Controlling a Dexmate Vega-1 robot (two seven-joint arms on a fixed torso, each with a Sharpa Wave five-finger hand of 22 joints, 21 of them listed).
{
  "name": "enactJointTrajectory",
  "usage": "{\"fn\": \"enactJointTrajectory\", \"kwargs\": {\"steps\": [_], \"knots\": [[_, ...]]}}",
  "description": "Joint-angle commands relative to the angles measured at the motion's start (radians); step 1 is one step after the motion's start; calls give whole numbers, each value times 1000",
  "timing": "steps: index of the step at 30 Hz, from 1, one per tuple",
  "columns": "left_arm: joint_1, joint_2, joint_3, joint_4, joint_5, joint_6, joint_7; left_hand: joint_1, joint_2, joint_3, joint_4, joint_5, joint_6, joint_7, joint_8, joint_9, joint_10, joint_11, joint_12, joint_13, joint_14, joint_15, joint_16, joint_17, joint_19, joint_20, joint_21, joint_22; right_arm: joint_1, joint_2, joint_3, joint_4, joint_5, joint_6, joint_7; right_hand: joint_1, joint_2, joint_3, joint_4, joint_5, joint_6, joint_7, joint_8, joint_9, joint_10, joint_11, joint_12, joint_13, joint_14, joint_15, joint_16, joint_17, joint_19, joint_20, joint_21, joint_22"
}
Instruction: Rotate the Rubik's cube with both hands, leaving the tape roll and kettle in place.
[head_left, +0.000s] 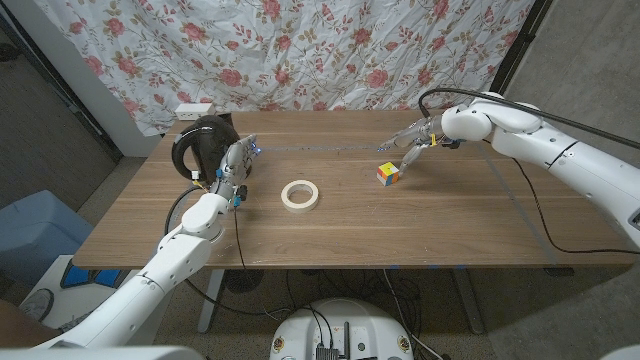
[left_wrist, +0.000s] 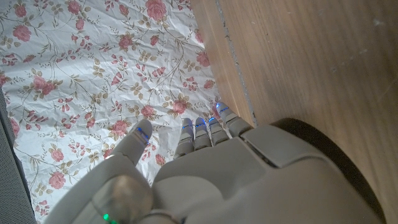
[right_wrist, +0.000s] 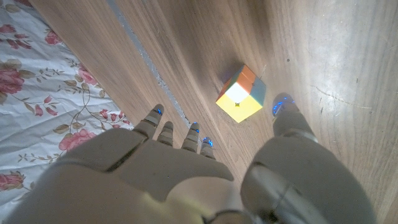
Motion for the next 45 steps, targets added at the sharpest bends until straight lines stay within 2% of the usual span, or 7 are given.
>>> {"fn": "enactJointTrajectory", "kwargs": {"steps": [1, 16, 25, 35, 38, 42, 45], "knots": [[1, -1, -4, 1, -3, 0, 3, 11, 84, 3, 9, 7, 5, 1, 1, 1, 6, -2, 4, 3, 10, 2, 5, 3, 11, 2, 4, 6, 18, 26, -31, 35, -61, 17, -5, 12, -4, 7, -3, -1, 0, -2, 3, 3, 5, -3, 4, 2, 0, 3, 6, 2, 1, 8, 3, 2], [14, -8, -7, 2, -4, -4, 17, 11, 84, 3, 10, 7, 6, 1, 1, 2, 7, -2, 4, 3, 10, 2, 5, 3, 10, 1, 3, 6, 23, 42, -56, 63, -109, 27, -44, 61, -20, 17, 0, -6, 52, -13, 27, 4, 58, -13, 20, 3, 41, -23, 22, 2, 27, 4, 11, 2], [21, -10, -7, -5, -1, 1, 30, 11, 85, 3, 11, 7, 6, 2, 1, 2, 8, -2, 4, 3, 10, 3, 5, 3, 10, 1, 3, 6, 18, 40, -61, 65, -129, 35, -75, 92, -25, 24, 1, -10, 88, -30, 42, 5, 95, -21, 27, 4, 66, -37, 29, 1, 47, -1, 14, 2], [25, -11, -5, -11, -3, 13, 36, 11, 85, 3, 13, 8, 9, 3, 2, 2, 8, -3, 4, 4, 10, 5, 5, 3, 11, 2, 3, 6, 4, 37, -58, 75, -149, 41, -142, 134, -43, 23, 5, -7, 161, -59, 70, 8, 163, -43, 38, 5, 125, -69, 46, -1, 86, -16, 18, 2], [26, -13, -6, -9, -4, 8, 35, 11, 85, 3, 13, 8, 9, 3, 2, 2, 10, -3, 5, 4, 10, 4, 5, 3, 11, 1, 3, 6, -6, 33, -52, 80, -146, 46, -177, 145, -49, 17, 9, -3, 198, -62, 83, 9, 207, -57, 45, 6, 170, -89, 60, -1, 117, -26, 22, 2], [26, -14, -6, -8, -7, 9, 33, 11, 85, 3, 14, 8, 10, 3, 2, 2, 10, -3, 5, 4, 11, 4, 5, 3, 11, 2, 3, 6, -10, 32, -50, 90, -142, 53, -202, 153, -51, 14, 9, -1, 213, -68, 88, 9, 228, -57, 47, 6, 184, -98, 63, -1, 127, -31, 21, 2], [25, -15, -5, -5, -9, 7, 29, 10, 85, 3, 16, 8, 10, 3, 2, 2, 11, -3, 5, 4, 10, 4, 5, 4, 12, 2, 3, 6, -11, 32, -48, 99, -133, 61, -217, 164, -51, 13, 8, 2, 228, -74, 93, 9, 250, -73, 50, 7, 199, -111, 66, -2, 139, -38, 21, 2]]}}
